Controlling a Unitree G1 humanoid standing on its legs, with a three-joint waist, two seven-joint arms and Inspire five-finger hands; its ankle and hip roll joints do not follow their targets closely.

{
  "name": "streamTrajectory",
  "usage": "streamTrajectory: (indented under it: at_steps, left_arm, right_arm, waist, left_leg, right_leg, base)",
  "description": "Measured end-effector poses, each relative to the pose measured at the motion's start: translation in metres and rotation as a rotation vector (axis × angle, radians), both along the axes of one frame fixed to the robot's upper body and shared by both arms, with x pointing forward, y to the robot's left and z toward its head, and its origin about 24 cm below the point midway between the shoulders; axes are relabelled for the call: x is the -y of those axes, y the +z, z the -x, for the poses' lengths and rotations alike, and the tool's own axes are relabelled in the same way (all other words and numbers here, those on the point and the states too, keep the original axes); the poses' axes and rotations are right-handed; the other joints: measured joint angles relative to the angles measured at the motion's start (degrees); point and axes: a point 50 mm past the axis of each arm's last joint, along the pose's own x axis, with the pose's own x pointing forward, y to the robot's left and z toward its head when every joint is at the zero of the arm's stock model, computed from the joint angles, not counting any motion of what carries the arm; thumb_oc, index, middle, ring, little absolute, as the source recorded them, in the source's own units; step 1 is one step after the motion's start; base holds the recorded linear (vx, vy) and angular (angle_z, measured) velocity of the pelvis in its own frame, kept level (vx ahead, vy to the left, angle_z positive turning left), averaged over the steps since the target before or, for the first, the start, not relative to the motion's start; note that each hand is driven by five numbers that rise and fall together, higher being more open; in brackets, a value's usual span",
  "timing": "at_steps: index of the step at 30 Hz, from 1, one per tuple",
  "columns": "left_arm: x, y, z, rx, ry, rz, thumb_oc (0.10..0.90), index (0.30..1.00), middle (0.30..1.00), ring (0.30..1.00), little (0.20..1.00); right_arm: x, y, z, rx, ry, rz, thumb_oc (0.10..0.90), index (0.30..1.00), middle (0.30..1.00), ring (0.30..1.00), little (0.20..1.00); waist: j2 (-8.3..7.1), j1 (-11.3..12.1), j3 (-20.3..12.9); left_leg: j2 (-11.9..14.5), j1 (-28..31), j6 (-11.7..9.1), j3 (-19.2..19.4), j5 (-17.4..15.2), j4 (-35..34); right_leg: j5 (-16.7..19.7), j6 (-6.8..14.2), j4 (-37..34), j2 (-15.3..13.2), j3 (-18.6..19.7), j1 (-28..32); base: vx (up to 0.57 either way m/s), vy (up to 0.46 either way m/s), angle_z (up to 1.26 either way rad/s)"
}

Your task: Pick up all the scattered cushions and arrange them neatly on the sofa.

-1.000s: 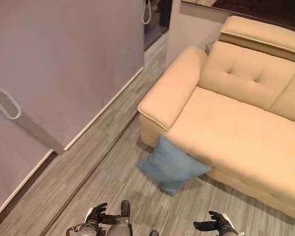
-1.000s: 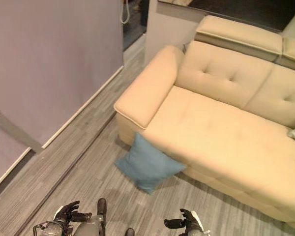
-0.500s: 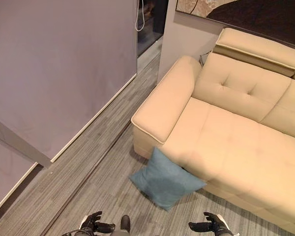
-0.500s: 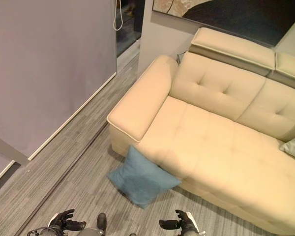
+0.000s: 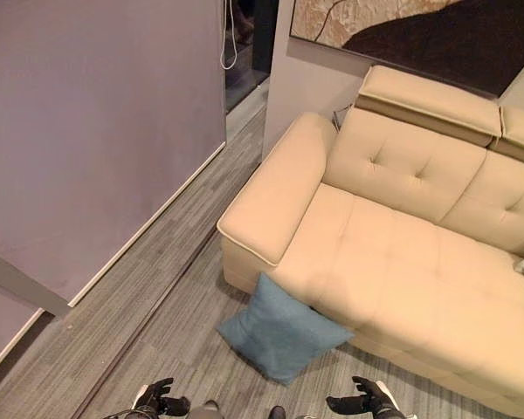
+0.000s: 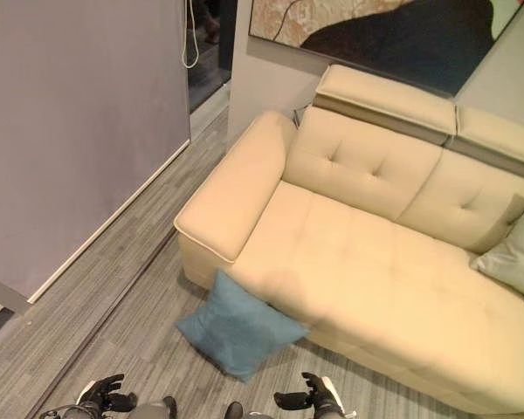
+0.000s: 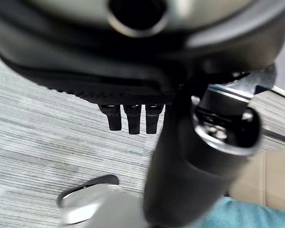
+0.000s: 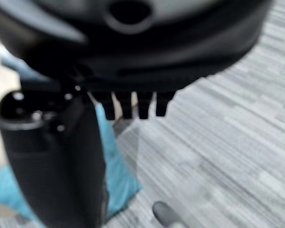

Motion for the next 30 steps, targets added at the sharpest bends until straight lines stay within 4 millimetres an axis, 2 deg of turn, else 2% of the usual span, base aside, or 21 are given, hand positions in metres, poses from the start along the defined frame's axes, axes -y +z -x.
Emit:
streamTrajectory:
  at_steps: [2, 4, 6, 7, 9, 10, 11, 13, 14, 15, 16, 17, 18, 20, 21, 23, 24, 25, 27, 29, 30]
  left_arm:
    - [0.000, 0.000, 0.000, 0.000, 0.002, -0.003, 0.800, 0.900, 0.900, 0.900, 0.900]
    - [0.000, 0.001, -0.004, 0.011, 0.005, -0.004, 0.800, 0.900, 0.900, 0.900, 0.900]
    - [0.001, 0.001, -0.005, 0.014, 0.002, 0.000, 0.800, 0.900, 0.900, 0.900, 0.900]
    - [-0.001, 0.000, -0.002, 0.003, 0.005, -0.003, 0.800, 0.900, 0.900, 0.900, 0.900]
    - [-0.003, 0.001, -0.002, 0.002, 0.004, -0.008, 0.800, 0.900, 0.900, 0.900, 0.900]
    - [-0.004, 0.001, -0.001, -0.006, 0.003, -0.012, 0.800, 0.900, 0.900, 0.900, 0.900]
    - [-0.004, 0.002, -0.003, -0.001, 0.001, -0.013, 0.800, 0.900, 0.900, 0.900, 0.900]
    - [-0.005, 0.004, -0.010, 0.017, -0.003, -0.013, 0.800, 0.900, 0.900, 0.900, 0.900]
    - [-0.004, 0.005, -0.013, 0.032, -0.007, -0.011, 0.800, 0.900, 0.900, 0.900, 0.900]
    - [-0.005, 0.006, -0.016, 0.039, -0.006, -0.013, 0.800, 0.900, 0.900, 0.900, 0.900]
    - [-0.006, 0.008, -0.020, 0.046, -0.006, -0.016, 0.800, 0.900, 0.900, 0.900, 0.900]
    - [-0.010, 0.014, -0.031, 0.092, -0.005, -0.028, 0.800, 0.900, 0.900, 0.900, 0.900]
    - [-0.014, 0.018, -0.039, 0.120, -0.010, -0.040, 0.800, 0.900, 0.900, 0.900, 0.900]
    - [-0.019, 0.021, -0.044, 0.134, -0.008, -0.051, 0.800, 0.900, 0.900, 0.900, 0.900]
    - [-0.017, 0.022, -0.046, 0.141, -0.011, -0.048, 0.800, 0.900, 0.900, 0.900, 0.900]
    - [-0.007, 0.025, -0.061, 0.185, -0.033, -0.023, 0.800, 0.900, 0.900, 0.900, 0.900]
    - [-0.003, 0.031, -0.074, 0.230, -0.047, -0.016, 0.800, 0.900, 0.900, 0.900, 0.900]
    - [0.002, 0.043, -0.099, 0.310, -0.047, -0.006, 0.800, 0.900, 0.900, 0.900, 0.900]
    - [0.013, 0.078, -0.154, 0.496, -0.052, 0.020, 0.800, 0.900, 0.900, 0.900, 0.900]
    - [0.020, 0.107, -0.183, 0.641, -0.055, 0.033, 0.800, 0.900, 0.900, 0.900, 0.900]
    - [0.025, 0.141, -0.211, 0.790, -0.070, 0.036, 0.800, 0.900, 0.900, 0.900, 0.900]
  right_arm:
    - [0.003, 0.001, -0.002, 0.006, -0.003, 0.006, 0.800, 0.900, 0.900, 0.900, 0.900]
    - [0.004, 0.002, -0.004, 0.009, -0.003, 0.011, 0.800, 0.900, 0.900, 0.900, 0.900]
    - [0.008, 0.004, -0.005, 0.014, -0.005, 0.018, 0.800, 0.900, 0.900, 0.900, 0.900]
    - [0.007, 0.002, -0.002, 0.011, -0.034, 0.008, 0.800, 0.900, 0.900, 0.900, 0.900]
    - [0.005, 0.001, 0.001, 0.004, -0.034, 0.002, 0.800, 0.900, 0.900, 0.900, 0.900]
    - [0.002, 0.000, 0.002, 0.001, -0.037, -0.008, 0.800, 0.900, 0.900, 0.900, 0.900]
    - [0.000, 0.000, 0.001, 0.004, -0.036, -0.013, 0.800, 0.900, 0.900, 0.900, 0.900]
    - [-0.006, -0.002, 0.000, 0.004, -0.035, -0.026, 0.800, 0.900, 0.900, 0.900, 0.900]
    - [-0.009, 0.001, -0.010, 0.030, -0.027, -0.035, 0.800, 0.900, 0.900, 0.900, 0.900]
    - [-0.012, 0.003, -0.018, 0.050, -0.020, -0.040, 0.800, 0.900, 0.900, 0.900, 0.900]
    - [-0.013, 0.005, -0.022, 0.063, -0.018, -0.044, 0.800, 0.900, 0.900, 0.900, 0.900]
    - [-0.014, 0.004, -0.021, 0.057, -0.020, -0.046, 0.800, 0.900, 0.900, 0.900, 0.900]
    - [-0.013, 0.005, -0.023, 0.062, -0.022, -0.045, 0.800, 0.900, 0.900, 0.900, 0.900]
    - [-0.014, 0.006, -0.026, 0.076, -0.021, -0.049, 0.800, 0.900, 0.900, 0.900, 0.900]
    - [-0.012, 0.008, -0.028, 0.089, -0.036, -0.047, 0.800, 0.900, 0.900, 0.900, 0.900]
    - [-0.002, 0.016, -0.039, 0.135, -0.048, -0.020, 0.800, 0.900, 0.900, 0.900, 0.900]
    - [0.005, 0.025, -0.054, 0.178, -0.052, 0.001, 0.800, 0.900, 0.900, 0.900, 0.900]
    - [0.012, 0.042, -0.081, 0.260, -0.056, 0.032, 0.800, 0.900, 0.900, 0.900, 0.900]
    - [0.022, 0.077, -0.126, 0.408, -0.089, 0.055, 0.800, 0.900, 0.900, 0.900, 0.900]
    - [0.020, 0.101, -0.151, 0.529, -0.098, 0.040, 0.800, 0.900, 0.900, 0.900, 0.900]
    - [0.015, 0.131, -0.176, 0.671, -0.112, 0.014, 0.800, 0.900, 0.900, 0.900, 0.900]
  waist:
    - [-0.33, 0.7, 0.2]
    - [-0.49, 0.7, 0.4]
    - [0.52, 0.3, 0.4]
    - [0.61, 0.3, 0.4]
    - [-0.05, 0.1, 0.0]
    - [-0.93, 0.3, -0.3]
    - [-1.10, 0.0, -0.2]
    - [-1.34, -0.2, -0.2]
    - [-0.15, 0.6, 0.5]
    - [0.59, 0.6, 1.0]
    - [0.85, 0.5, 1.3]
    - [0.92, 1.1, 1.6]
    - [0.86, 0.9, 2.3]
    - [0.00, 0.9, 3.1]
    - [-0.30, 0.7, 3.9]
    - [0.73, 0.6, 5.3]
    - [1.23, 0.9, 6.9]
    - [1.92, 0.6, 10.0]
    - [2.59, 0.6, 16.8]
    - [2.77, 0.6, 18.3]
    - [3.21, 0.6, 20.0]
  left_leg:
    - [-0.3, 2.0, -0.9, -4.4, 0.9, -8.4]
    - [-0.8, 1.4, -1.0, -7.4, 1.6, -9.8]
    - [-0.3, 1.9, -0.7, -7.8, 2.5, -10.6]
    - [-0.3, 3.5, 0.6, -6.7, 5.4, -12.3]
    - [-1.0, 3.9, 0.8, -6.2, 5.4, -12.6]
    - [-2.2, 5.7, 2.3, -2.5, 6.0, -14.7]
    - [-3.2, 6.1, 3.0, -1.6, 5.8, -14.8]
    - [-4.1, 6.5, 4.0, 0.2, 5.1, -14.9]
    - [-3.4, 7.8, 4.3, 3.4, 5.3, -16.3]
    - [-3.5, 8.0, 5.0, 5.3, 5.0, -16.4]
    - [-3.6, 8.0, 5.4, 6.6, 4.9, -16.5]
    - [-3.7, 8.3, 6.9, 8.2, 3.9, -16.7]
    - [-3.7, 8.7, 7.0, 9.0, 3.8, -17.1]
    - [-3.7, 8.8, 6.1, 10.0, 4.3, -17.8]
    - [-3.7, 8.0, 5.0, 9.7, 4.3, -17.1]
    - [-3.0, 3.3, 4.2, 8.7, 3.6, -13.0]
    - [-2.3, -0.4, 4.1, 8.5, 3.2, -10.2]
    - [-1.5, -5.7, 4.1, 7.9, 2.8, -6.8]
    - [-0.9, -12.0, 3.7, 6.8, 2.3, -3.0]
    - [-0.4, -17.6, 3.6, 6.4, 2.4, -0.6]
    - [-0.4, -23.2, 3.7, 5.8, 3.0, 1.0]
  right_leg:
    - [1.9, 0.1, -3.0, 0.8, 2.6, 1.6]
    - [2.4, 0.8, -4.7, 1.1, 3.2, 2.9]
    - [2.0, 1.7, -5.3, 1.8, 4.0, 3.6]
    - [0.9, 3.1, -4.4, 1.5, 5.2, 3.8]
    - [0.8, 3.5, -4.1, 0.8, 5.7, 3.4]
    - [0.1, 5.0, -2.0, -1.8, 7.0, 2.6]
    - [0.7, 5.9, -1.8, -3.3, 6.8, 1.9]
    - [1.6, 7.0, -0.6, -4.1, 7.2, 0.7]
    - [2.6, 7.8, 2.2, -4.3, 7.0, -2.0]
    - [3.3, 7.9, 3.1, -4.7, 6.2, -2.9]
    - [3.5, 8.0, 3.0, -5.6, 3.4, -3.5]
    - [3.0, 8.3, 3.3, -8.3, -5.1, -4.2]
    - [3.2, 8.7, 2.7, -10.6, -8.1, -4.6]
    - [4.0, 9.8, 0.4, -11.7, -8.5, -5.3]
    - [8.0, 9.7, -0.5, -11.2, -7.4, -5.6]
    - [8.8, 8.5, -0.1, -10.1, -6.2, -8.7]
    - [9.5, 7.7, 0.1, -9.7, -5.8, -11.3]
    - [10.0, 6.9, 1.3, -9.3, -5.8, -15.4]
    - [9.5, 5.6, 4.9, -9.6, -5.6, -21.4]
    - [9.2, 5.8, 6.7, -9.9, -5.4, -26.5]
    - [9.7, 5.0, 8.0, -10.1, -5.5, -31.7]
  base:
    - [0.10, 0.125, -0.48]
    - [0.17, 0.230, -0.38]
    - [0.15, 0.246, -0.42]
    - [0.11, 0.246, -0.41]
    - [0.08, 0.206, -0.43]
    - [0.06, 0.193, -0.63]
    - [0.07, 0.247, -0.72]
    - [0.02, 0.170, -0.67]
    - [0.00, 0.108, -1.14]
    - [0.00, 0.073, -1.07]
    - [0.00, 0.066, -0.88]
    - [-0.02, 0.034, -0.67]
    - [-0.04, 0.032, -0.63]
    - [-0.10, -0.002, -0.20]
    - [-0.21, -0.034, 0.02]
    - [-0.26, -0.054, -0.02]
    - [-0.21, -0.050, -0.14]
    - [-0.13, -0.053, -0.04]
    - [-0.14, -0.078, 0.07]
    - [-0.24, -0.069, 0.08]
    - [-0.27, -0.043, 0.14]
